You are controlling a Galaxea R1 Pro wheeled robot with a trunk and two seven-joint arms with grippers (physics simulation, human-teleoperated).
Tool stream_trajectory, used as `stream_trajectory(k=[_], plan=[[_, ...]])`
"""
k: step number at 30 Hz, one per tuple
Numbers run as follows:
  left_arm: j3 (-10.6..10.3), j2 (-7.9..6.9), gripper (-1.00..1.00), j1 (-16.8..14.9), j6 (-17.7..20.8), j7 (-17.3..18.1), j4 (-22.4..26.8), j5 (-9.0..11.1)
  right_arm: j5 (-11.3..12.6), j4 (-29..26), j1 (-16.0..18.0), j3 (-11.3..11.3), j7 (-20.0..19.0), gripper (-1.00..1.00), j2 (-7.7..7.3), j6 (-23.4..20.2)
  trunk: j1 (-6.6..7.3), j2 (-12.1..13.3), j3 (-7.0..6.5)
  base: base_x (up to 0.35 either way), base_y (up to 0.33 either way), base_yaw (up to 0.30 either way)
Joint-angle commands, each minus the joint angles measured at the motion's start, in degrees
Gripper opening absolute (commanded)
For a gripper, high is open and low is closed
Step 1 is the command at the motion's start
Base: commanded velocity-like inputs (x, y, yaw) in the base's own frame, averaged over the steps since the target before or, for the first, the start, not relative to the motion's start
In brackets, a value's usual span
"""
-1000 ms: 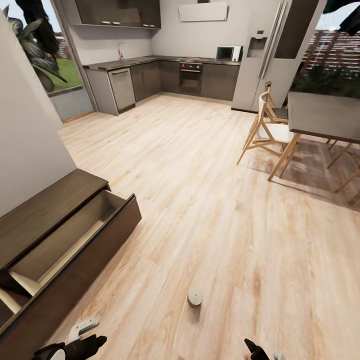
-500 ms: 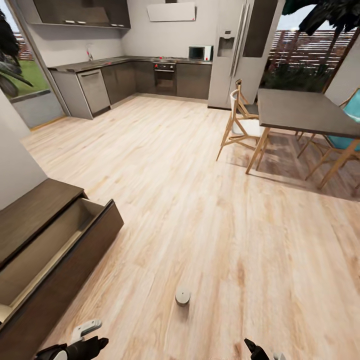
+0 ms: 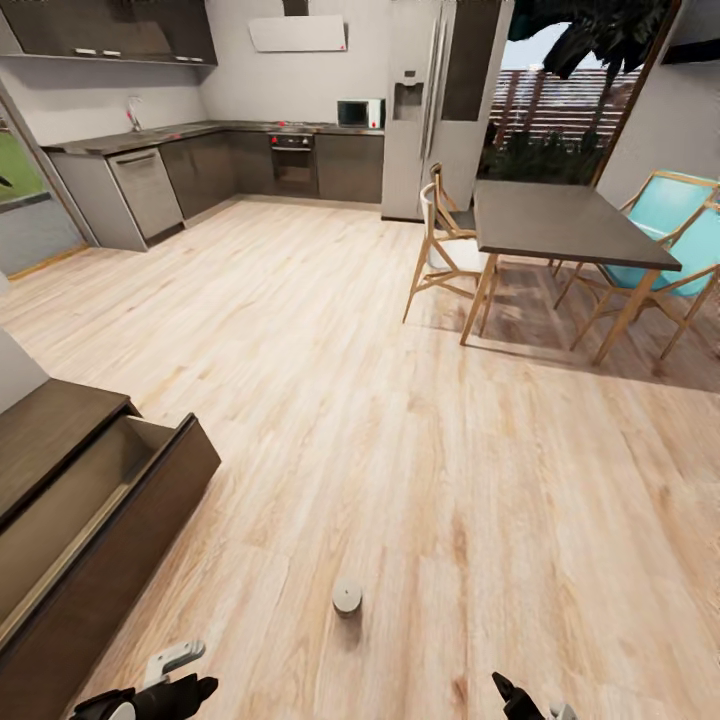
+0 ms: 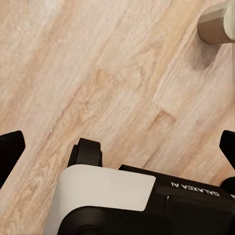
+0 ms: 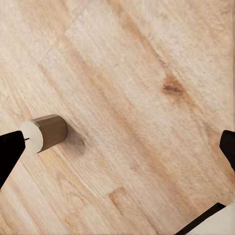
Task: Place each of the two pumpkins and all three candles from the living room inside a cabinet in the living room (use any cabinet), then make sure every cabinet is closed, and position the cauldron so it is next to a table in the living room.
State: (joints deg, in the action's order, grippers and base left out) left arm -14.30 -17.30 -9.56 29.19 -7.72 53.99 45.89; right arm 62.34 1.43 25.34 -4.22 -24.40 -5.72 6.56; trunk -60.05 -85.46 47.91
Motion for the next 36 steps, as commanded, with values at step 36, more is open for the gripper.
stream_trajectory(k=[36], plan=[[-0.24,-0.03,1.0,-0.02,0.08,-0.46,0.12,0.61,0.77,0.24,0.06,-0.09,-0.21,1.0,0.01,0.64,0.0,-0.02,-3.3,0.0,0.0,-0.012]])
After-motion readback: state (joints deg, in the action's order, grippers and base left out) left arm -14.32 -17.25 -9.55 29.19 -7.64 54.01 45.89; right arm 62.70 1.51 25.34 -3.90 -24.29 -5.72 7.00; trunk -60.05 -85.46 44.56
